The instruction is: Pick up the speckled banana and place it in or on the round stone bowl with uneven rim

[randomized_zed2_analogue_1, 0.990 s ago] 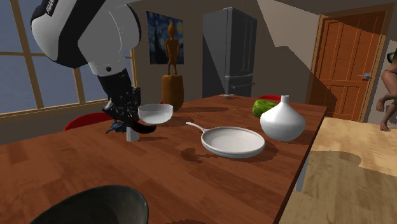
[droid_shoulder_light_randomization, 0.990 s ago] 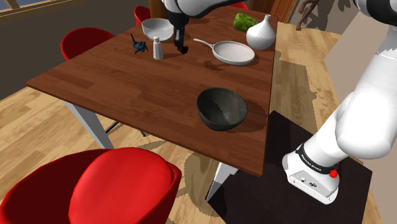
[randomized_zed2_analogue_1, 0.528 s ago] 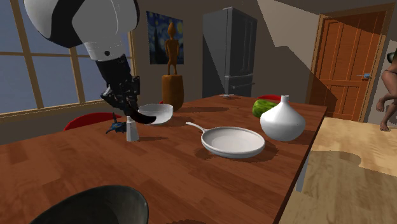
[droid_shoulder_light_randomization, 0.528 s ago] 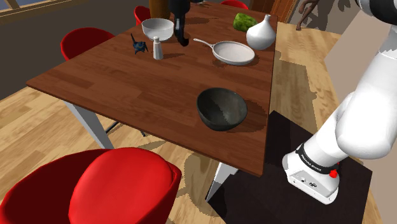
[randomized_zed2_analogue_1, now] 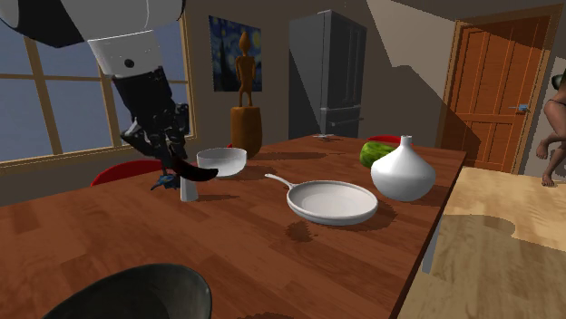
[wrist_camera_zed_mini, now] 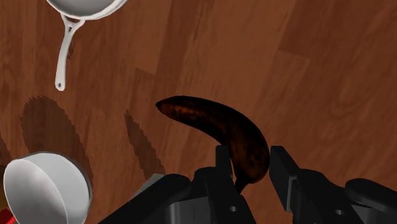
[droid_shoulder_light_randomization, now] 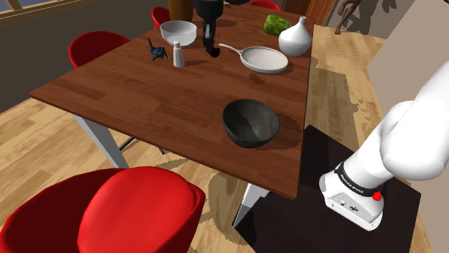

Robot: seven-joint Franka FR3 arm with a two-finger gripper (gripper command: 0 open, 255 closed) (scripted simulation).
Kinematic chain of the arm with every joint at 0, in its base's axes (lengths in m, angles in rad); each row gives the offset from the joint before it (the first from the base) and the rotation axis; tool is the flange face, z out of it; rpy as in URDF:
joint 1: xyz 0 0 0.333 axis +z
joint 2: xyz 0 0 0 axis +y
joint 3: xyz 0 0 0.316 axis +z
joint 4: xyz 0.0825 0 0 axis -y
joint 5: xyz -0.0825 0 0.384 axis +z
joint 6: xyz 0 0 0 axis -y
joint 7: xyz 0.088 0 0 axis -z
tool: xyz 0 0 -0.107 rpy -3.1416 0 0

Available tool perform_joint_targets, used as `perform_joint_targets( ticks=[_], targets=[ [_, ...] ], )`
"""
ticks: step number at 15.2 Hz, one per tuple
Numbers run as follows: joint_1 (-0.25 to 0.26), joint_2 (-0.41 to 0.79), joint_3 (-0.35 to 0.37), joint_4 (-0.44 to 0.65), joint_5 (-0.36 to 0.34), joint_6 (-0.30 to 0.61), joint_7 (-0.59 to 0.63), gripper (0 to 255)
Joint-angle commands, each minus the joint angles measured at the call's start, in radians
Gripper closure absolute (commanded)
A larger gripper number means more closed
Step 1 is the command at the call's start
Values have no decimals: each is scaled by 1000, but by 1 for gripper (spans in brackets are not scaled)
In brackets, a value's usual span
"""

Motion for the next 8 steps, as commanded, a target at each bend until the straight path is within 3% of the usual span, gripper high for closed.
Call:
perform_joint_targets(
  ticks=[1, 8],
  targets=[
    [10, -70, 11, -72, 13, -3, 20, 255],
    [62, -271, 61, -273, 65, -22, 101, 255]
  ],
)
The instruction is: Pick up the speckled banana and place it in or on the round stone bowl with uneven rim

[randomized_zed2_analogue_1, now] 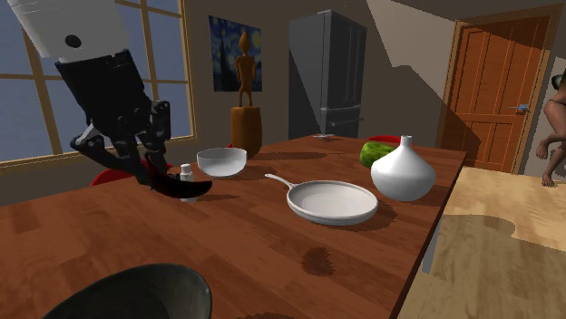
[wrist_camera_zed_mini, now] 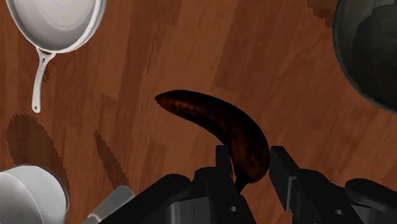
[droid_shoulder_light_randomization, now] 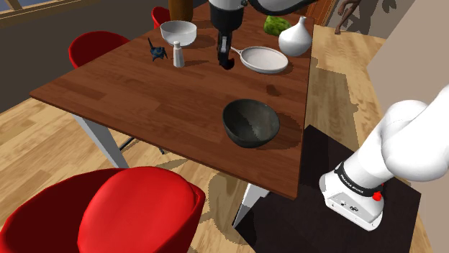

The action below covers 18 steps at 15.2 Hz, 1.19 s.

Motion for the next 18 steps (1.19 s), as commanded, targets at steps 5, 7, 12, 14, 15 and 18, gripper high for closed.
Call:
perform_joint_targets(
  ticks=[5, 7, 12, 14, 15, 18],
  targets=[
    [56, -155, 50, -131, 56, -40, 73, 255],
    [77, -202, 70, -165, 77, -60, 98, 255],
    [134, -308, 123, -227, 135, -118, 167, 255],
    [155, -339, 144, -254, 156, -127, 195, 255],
    [155, -338, 145, -267, 156, -114, 198, 255],
    [157, -337, 149, -305, 157, -76, 209, 255]
  ],
)
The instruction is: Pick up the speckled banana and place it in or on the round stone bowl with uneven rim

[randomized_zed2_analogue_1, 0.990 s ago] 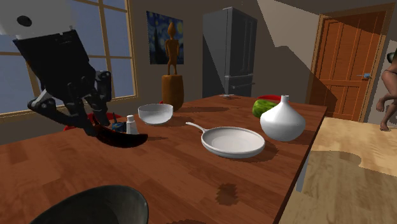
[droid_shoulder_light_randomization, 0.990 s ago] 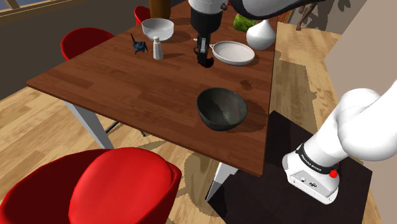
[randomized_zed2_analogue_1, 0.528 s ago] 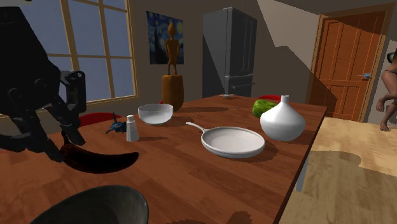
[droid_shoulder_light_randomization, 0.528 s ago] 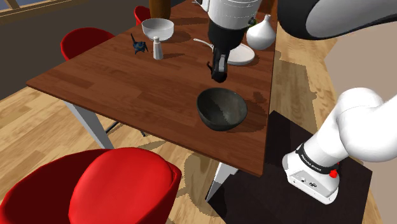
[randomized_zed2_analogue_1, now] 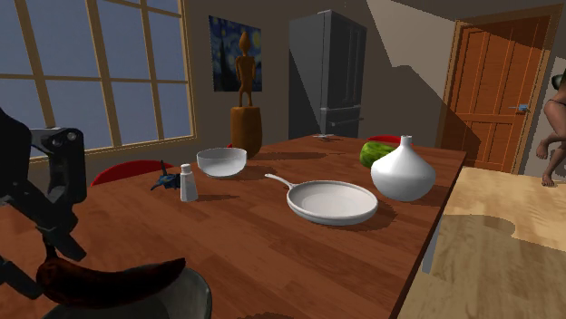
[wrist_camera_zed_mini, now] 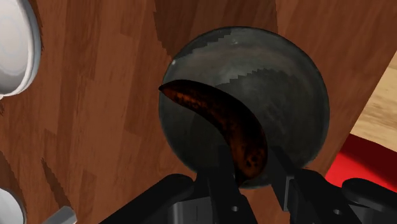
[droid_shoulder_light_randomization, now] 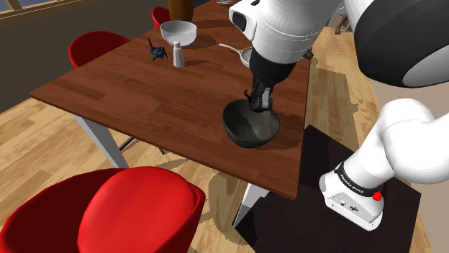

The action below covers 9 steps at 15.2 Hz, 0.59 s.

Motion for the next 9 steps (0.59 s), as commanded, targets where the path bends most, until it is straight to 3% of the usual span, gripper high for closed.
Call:
perform_joint_targets(
  ticks=[1, 9],
  targets=[
    [1, 0, 2, -27, 0, 27, 7, 255],
    [2, 17, 17, -119, -4, 131, 39, 255]
  ],
)
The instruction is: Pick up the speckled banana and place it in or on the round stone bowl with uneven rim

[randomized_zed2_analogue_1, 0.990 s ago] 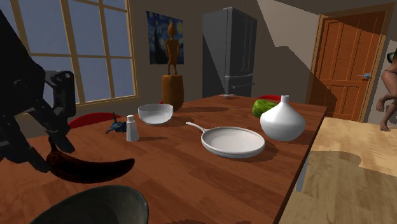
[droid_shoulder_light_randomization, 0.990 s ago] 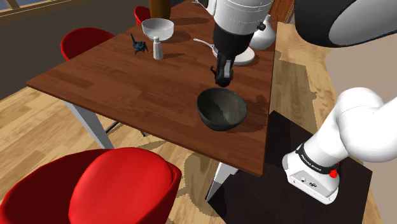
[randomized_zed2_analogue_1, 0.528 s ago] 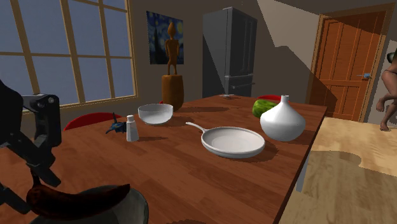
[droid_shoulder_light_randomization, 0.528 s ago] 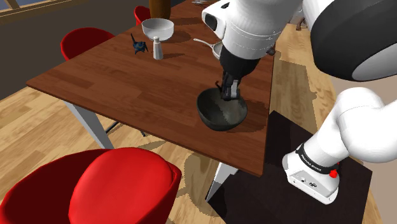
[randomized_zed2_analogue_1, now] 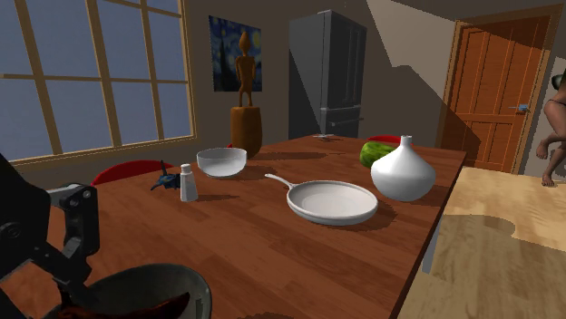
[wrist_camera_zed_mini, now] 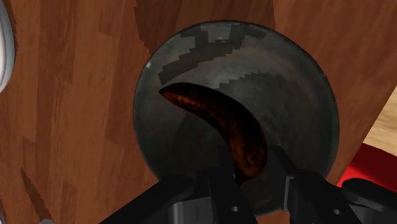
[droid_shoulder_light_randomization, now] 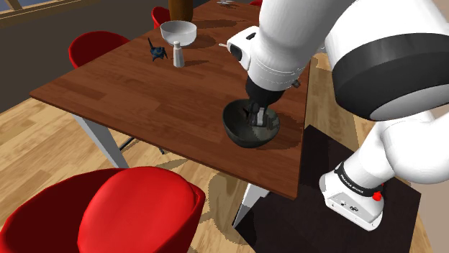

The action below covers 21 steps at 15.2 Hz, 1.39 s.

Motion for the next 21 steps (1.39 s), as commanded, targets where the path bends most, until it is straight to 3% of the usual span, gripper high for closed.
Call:
perform_joint_targets(
  ticks=[1, 10, 11, 16, 21],
  targets=[
    [-1, 10, 5, -20, -3, 29, 10, 255],
    [-2, 14, 8, -32, -4, 45, 15, 255],
    [-2, 14, 8, -32, -4, 45, 15, 0],
    [-2, 15, 8, -32, -5, 45, 15, 0],
    [10, -5, 14, 78, 12, -86, 6, 0]
  ],
)
